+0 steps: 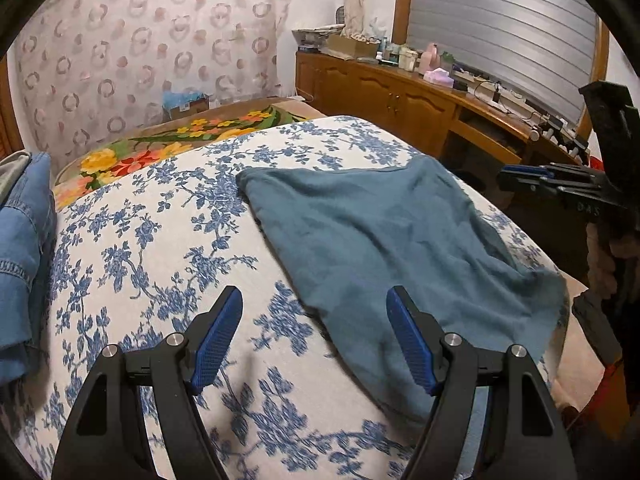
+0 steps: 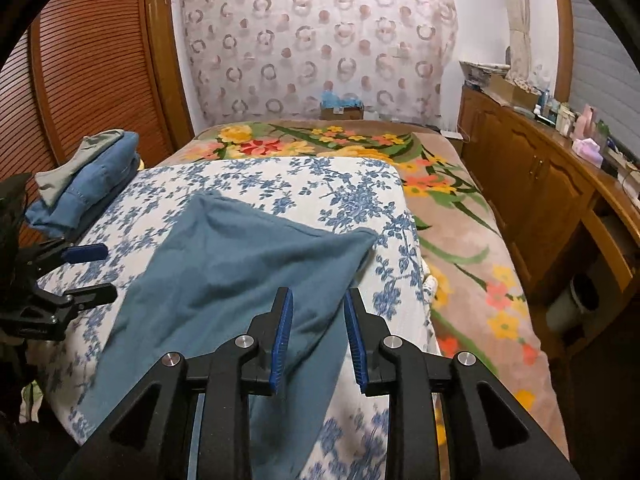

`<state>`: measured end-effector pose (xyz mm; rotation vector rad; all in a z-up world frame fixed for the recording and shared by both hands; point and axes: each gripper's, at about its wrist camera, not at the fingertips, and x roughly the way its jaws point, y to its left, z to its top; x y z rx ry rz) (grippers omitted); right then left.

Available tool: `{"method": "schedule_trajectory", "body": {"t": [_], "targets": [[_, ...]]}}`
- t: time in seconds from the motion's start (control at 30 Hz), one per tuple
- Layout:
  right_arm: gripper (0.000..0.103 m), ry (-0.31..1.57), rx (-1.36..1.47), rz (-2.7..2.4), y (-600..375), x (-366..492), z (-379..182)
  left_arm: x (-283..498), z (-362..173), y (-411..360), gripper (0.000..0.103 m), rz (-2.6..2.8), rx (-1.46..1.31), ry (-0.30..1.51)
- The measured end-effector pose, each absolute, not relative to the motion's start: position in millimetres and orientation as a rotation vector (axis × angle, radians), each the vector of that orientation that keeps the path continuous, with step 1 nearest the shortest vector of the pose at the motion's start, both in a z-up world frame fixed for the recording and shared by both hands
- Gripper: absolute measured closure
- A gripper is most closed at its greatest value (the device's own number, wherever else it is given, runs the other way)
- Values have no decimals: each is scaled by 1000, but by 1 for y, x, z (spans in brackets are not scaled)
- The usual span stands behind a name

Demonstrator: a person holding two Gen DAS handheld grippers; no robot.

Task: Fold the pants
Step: 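Grasp the folded shorts' edge with the right tool and smooth it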

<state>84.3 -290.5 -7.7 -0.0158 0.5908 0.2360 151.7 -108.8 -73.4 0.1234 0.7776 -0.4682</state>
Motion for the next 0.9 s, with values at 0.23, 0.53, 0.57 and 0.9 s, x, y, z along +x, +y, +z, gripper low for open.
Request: {"method": "schedule_trajectory", "body": {"t": [0.23, 0.53, 0.57, 0.9], "targets": [[76, 598, -15, 238, -288, 60, -14, 131, -70, -112, 28, -472, 130, 762], [68, 622, 14, 231, -293, 30, -22, 103, -73, -118, 28, -483, 138, 768], [67, 626, 13, 233, -292, 25, -24, 100, -74, -119, 28, -490, 139, 773], [72, 716, 41, 241, -292, 20, -42, 84, -98, -135, 28, -552, 178, 850]]}}
